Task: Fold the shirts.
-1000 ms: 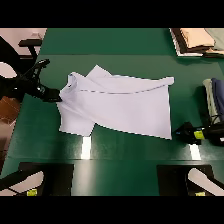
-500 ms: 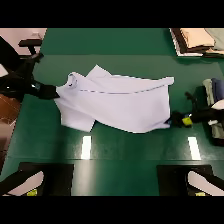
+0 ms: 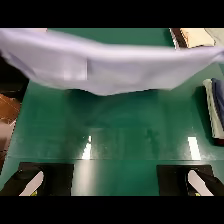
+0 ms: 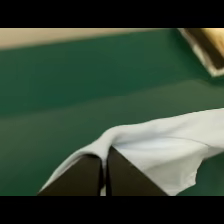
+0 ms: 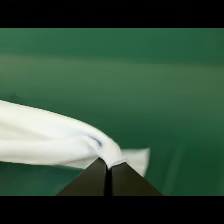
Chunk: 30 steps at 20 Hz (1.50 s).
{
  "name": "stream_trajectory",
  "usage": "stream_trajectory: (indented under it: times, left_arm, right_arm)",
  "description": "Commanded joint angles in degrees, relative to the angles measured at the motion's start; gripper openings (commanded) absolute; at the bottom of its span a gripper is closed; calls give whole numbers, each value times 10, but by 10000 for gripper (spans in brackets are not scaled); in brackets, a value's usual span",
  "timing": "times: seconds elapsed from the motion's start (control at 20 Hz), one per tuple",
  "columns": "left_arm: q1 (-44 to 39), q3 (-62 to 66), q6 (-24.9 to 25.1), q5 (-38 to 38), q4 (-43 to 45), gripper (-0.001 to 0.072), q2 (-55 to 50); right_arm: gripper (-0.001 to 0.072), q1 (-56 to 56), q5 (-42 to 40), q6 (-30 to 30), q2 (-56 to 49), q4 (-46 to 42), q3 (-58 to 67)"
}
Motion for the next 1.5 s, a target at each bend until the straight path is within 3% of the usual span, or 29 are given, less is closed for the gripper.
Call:
stream_trajectory:
  times: [0.0,0.15,0.3,0.5,0.75,1.0,1.1,1.3,1.45]
  left_arm:
    - [0,159,-34,23,2,27,18]
    - [0,218,-40,43,2,26,18]
    - [0,197,-40,38,16,26,18]
    - [0,44,-41,-9,23,28,-2]
    - [0,-127,-33,-77,22,28,-126]
    - [0,-211,-2,-17,19,29,-306]
    - [0,-211,32,45,9,29,-367]
    - [0,-187,41,126,7,29,-422]
    - [0,-162,42,83,26,29,-422]
  right_arm:
    - [11,-56,50,24,6,-4,207]
    - [10,-104,109,61,-33,-4,335]
    - [9,-117,141,85,-54,-3,356]
    - [8,-49,144,88,-75,-22,215]
    - [9,101,179,116,-207,-221,75]
    - [9,126,152,116,-389,-224,61]
    - [9,126,126,116,-450,-224,103]
    - [10,126,83,114,-530,-223,203]
    - [10,127,112,103,-535,-224,227]
